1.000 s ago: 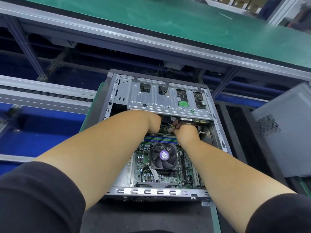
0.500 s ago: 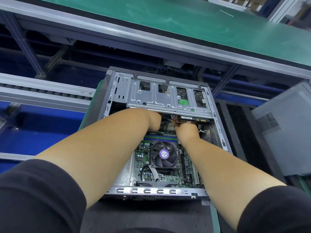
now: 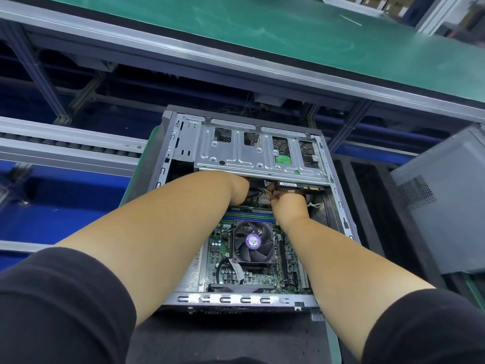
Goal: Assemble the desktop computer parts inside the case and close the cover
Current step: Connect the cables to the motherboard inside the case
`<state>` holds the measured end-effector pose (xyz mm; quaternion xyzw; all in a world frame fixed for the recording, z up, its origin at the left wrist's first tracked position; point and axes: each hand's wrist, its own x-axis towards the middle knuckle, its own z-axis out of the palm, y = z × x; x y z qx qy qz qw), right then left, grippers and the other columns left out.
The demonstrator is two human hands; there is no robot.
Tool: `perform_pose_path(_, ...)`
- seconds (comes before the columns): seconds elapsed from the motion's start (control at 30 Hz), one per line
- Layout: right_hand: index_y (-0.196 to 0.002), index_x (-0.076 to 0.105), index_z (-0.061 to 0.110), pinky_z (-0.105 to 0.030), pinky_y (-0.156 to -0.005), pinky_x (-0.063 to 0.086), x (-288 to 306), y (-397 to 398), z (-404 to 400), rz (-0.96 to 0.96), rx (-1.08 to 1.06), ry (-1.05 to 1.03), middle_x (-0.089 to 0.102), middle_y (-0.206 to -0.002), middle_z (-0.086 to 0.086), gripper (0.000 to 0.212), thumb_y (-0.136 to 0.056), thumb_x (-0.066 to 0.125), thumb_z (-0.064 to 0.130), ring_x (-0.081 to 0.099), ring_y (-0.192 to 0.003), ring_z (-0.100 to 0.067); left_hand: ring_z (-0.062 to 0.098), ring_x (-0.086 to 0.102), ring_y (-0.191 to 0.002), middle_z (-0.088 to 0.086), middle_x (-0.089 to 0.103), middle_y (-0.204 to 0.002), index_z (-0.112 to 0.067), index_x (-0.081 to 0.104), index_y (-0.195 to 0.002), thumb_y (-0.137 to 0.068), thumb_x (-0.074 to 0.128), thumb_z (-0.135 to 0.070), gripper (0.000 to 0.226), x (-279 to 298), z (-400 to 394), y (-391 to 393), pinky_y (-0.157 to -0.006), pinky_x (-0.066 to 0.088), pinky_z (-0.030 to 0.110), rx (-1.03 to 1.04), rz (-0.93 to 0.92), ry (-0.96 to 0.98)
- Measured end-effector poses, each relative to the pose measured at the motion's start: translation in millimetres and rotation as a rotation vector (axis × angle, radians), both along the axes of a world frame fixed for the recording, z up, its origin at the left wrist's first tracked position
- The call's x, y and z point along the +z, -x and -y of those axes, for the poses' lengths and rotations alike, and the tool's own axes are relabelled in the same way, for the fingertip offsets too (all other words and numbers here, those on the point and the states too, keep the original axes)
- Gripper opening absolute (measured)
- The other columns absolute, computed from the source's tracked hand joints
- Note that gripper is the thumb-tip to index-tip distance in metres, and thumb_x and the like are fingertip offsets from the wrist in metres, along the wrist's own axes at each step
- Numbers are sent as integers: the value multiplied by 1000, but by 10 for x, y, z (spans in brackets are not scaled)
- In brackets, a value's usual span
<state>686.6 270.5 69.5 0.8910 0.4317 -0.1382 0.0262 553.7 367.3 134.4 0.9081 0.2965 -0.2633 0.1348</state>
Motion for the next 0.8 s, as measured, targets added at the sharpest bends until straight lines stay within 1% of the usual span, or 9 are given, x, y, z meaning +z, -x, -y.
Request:
perform_pose_path(0.13, -125, 66, 17, -26, -77, 44, -25, -15, 11, -184, -76, -124, 69, -119, -9, 33, -105, 42, 28, 63, -106, -27, 14, 39, -60, 2, 44, -71, -14, 42, -69, -93, 43, -4, 27, -6, -9, 17, -65, 37, 30, -18, 31, -27)
perform_pose_path(0.23, -124, 65, 16, -27, -80, 45, -34, -19, -11, -101, -4, -59, 69, -119, -10, 33, -106, 40, 30, 63, -107, -27, 14, 37, -58, 1, 44, -71, -13, 44, -71, -92, 44, -5, 23, -7, -9, 28, -61, 35, 29, -25, 38, -28)
perform_pose_path(0.33, -128, 61, 14, -29, -79, 46, -51, -40, -35, 18, 90, 51, 68, -121, -11, 37, -107, 37, 31, 63, -108, -29, 15, 41, -63, 3, 47, -78, -9, 52, -92, -93, 45, -7, 8, -7, -10, 36, -64, 37, 30, -31, 41, -15)
perform_pose_path(0.37, -131, 60, 14, -29, -79, 46, -53, -59, -55, 38, 107, 87, 67, -123, -11, 37, -107, 37, 30, 63, -109, -29, 15, 41, -64, 3, 48, -81, -10, 52, -97, -93, 46, -7, 8, -11, -13, 38, -65, 38, 30, -29, 44, -8)
perform_pose_path(0.5, -145, 48, 15, -36, -95, 48, -3, -120, -144, 37, 99, 268, 55, -142, -10, 41, -107, 34, 25, 57, -123, -29, 13, 39, -61, 1, 44, -76, -11, 49, -95, -92, 47, -8, 5, -17, -23, 46, -62, 37, 29, -40, 45, -7)
perform_pose_path(0.57, -145, 48, 15, -38, -99, 46, -4, -130, -150, 69, 97, 306, 54, -144, -10, 41, -106, 35, 19, 55, -127, -29, 14, 40, -63, 2, 45, -77, -11, 50, -96, -92, 47, -8, 6, -26, -22, 42, -61, 37, 29, -42, 40, -4)
perform_pose_path(0.67, -138, 55, 11, -37, -98, 46, -39, -145, -139, 77, 99, 299, 58, -138, -12, 37, -105, 37, 17, 57, -124, -31, 18, 44, -70, 5, 49, -86, -9, 52, -101, -93, 47, -8, 10, -24, -18, 35, -66, 39, 30, -47, 23, 9)
perform_pose_path(0.73, -136, 56, 11, -36, -97, 46, -33, -130, -141, 65, 80, 275, 58, -137, -12, 37, -106, 36, 18, 56, -123, -30, 16, 43, -68, 4, 48, -83, -9, 51, -99, -94, 45, -7, 8, -13, -13, 26, -68, 39, 30, -42, 19, 12)
perform_pose_path(0.8, -138, 55, 12, -36, -98, 44, -35, -133, -164, 66, 89, 285, 57, -140, -11, 38, -106, 36, 19, 54, -125, -30, 18, 46, -72, 4, 49, -84, -9, 52, -100, -94, 44, -7, 11, -5, -8, 17, -70, 40, 31, -24, 10, 21)
